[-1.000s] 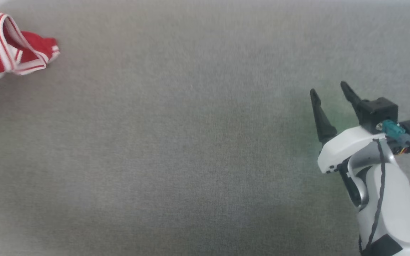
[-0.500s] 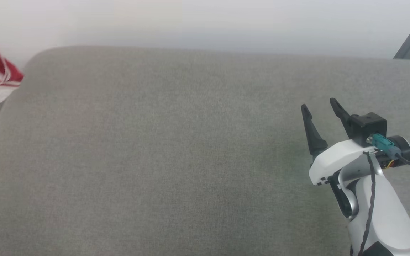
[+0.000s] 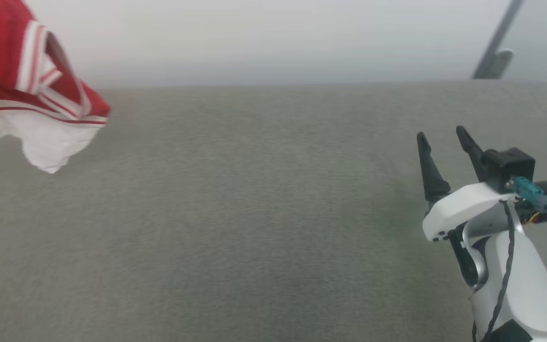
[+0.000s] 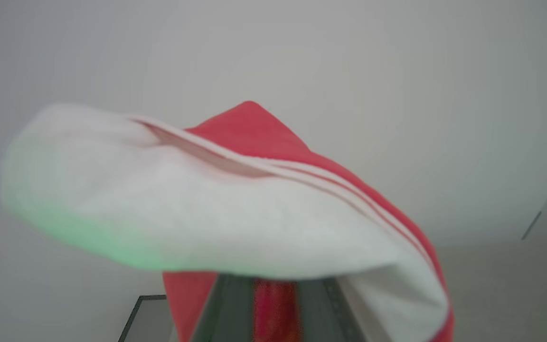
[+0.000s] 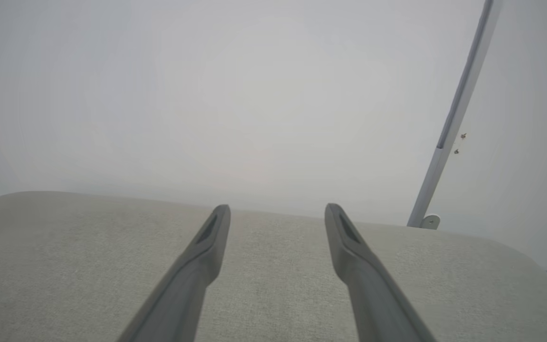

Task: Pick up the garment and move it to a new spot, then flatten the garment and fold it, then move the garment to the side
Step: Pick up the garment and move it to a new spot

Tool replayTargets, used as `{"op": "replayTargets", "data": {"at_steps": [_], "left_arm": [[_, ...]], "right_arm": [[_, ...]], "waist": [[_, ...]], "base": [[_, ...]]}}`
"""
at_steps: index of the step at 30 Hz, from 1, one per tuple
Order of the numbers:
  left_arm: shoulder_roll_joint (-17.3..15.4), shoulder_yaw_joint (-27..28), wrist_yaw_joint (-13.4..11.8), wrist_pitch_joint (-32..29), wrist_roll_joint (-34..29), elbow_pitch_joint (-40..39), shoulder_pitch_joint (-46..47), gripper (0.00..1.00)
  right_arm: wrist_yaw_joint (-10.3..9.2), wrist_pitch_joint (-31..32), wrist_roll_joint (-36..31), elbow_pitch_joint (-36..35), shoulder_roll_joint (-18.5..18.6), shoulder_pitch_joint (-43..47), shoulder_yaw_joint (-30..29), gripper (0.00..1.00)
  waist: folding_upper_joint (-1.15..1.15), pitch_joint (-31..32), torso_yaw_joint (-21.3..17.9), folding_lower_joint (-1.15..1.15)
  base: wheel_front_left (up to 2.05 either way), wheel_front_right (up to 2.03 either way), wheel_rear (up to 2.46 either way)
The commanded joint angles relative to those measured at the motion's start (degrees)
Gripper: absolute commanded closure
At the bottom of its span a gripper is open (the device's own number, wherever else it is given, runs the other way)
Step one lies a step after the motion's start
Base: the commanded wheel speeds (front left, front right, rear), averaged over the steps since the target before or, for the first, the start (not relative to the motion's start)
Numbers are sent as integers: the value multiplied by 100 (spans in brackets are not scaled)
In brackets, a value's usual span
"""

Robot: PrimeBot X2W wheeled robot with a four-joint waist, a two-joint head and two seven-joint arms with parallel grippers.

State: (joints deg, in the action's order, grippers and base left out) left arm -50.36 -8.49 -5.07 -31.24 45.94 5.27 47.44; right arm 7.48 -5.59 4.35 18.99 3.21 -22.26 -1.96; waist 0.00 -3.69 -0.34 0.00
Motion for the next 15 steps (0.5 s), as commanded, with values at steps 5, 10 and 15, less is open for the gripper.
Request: {"op": "replayTargets", "data": {"at_steps": [5,10,15], "left_arm": [[83,-22,-378,-257,55,-852,-317,100],[270,-224,-609,-455,40,-1470,-382,100],[591,-577,-740,-645,-26,-1919,-148,100]], "right_arm": [[3,-77,-53,-5,-20,-148,-88,0],[3,-157,-106,29,-26,-237,-224,0],[3,-284,-119,67,-34,-257,-474,0]], "waist": [[0,-190,-603,0],[0,-385,-1097,0],[0,-563,-1502,0]], "base": [[0,0,0],[0,0,0],[0,0,0]]}}
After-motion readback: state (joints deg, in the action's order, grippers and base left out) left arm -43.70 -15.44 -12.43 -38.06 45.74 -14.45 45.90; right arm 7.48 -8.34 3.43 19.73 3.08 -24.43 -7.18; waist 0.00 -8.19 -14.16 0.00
